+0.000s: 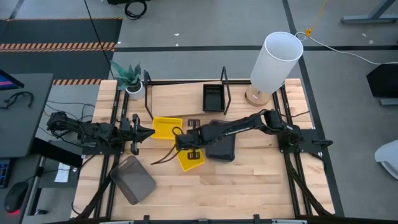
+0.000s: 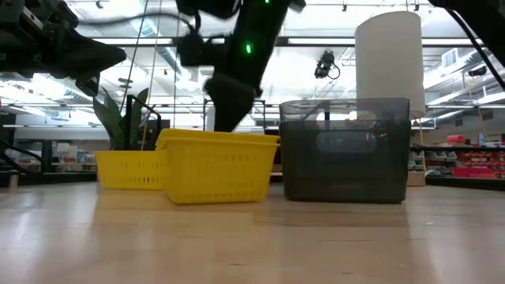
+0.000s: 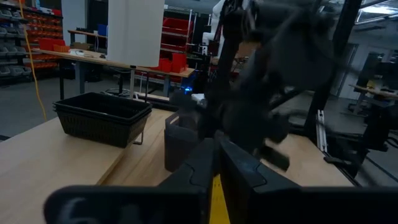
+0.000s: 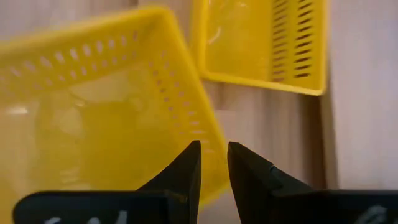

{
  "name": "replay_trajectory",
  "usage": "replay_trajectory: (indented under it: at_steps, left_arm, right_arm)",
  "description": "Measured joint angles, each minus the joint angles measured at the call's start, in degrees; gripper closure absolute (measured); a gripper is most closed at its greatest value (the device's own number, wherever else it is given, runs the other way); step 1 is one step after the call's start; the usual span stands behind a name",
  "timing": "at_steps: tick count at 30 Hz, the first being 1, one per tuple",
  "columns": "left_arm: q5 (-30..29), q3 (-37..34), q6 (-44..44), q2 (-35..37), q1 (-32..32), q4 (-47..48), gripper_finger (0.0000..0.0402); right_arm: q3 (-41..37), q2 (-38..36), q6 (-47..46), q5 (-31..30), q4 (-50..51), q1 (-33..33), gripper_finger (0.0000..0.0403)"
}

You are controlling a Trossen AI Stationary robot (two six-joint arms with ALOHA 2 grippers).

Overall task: Stack baskets on shelf by color
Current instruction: Adjust the stacked yellow bins on the table, then stack the yellow bin on the yellow bin

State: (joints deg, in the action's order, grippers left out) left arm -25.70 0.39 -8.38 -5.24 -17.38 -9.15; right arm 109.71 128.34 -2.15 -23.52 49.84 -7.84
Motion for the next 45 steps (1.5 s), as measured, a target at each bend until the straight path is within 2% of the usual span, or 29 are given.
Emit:
replay_trajectory:
  at_steps: [4,10,16,20,23,27,36,45]
  left_arm:
    - [-0.01,-0.01,0.0,-0.01,-0.01,0.0,0.0366]
    - [-0.01,0.01,0.0,0.0,-0.01,0.0,0.0371]
    - [0.01,0.01,0.0,-0.01,0.0,0.0,0.0372]
    - [-0.01,-0.01,0.0,-0.01,0.0,0.0,0.0366]
    - [-0.01,0.0,0.0,-0.01,0.01,0.0,0.0367]
    - [-0.01,-0.01,0.0,0.01,-0.01,0.0,0.0371]
    - [0.01,0.01,0.0,0.01,0.01,0.0,0.0368]
    - [0.01,0.01,0.0,0.01,-0.01,0.0,0.0372]
  right_arm:
    - [5.3,-0.12,-2.13,0.45,3.0,-0.62,0.0318]
    - [10.09,-0.21,5.82,0.42,0.9,-1.24,0.0318]
    - [10.08,-0.21,7.57,-2.31,-7.1,-0.19,0.0318]
    - [7.54,-0.1,4.27,-1.66,-10.41,2.01,0.0318]
    - [5.73,0.07,0.65,1.25,-10.39,4.23,0.0316]
    - [5.75,0.1,-2.16,8.41,-9.82,7.84,0.0315]
    - [4.89,0.05,-0.88,13.17,-9.16,13.97,0.0314]
    - [-0.44,0.1,2.21,15.7,-10.4,15.18,0.0296]
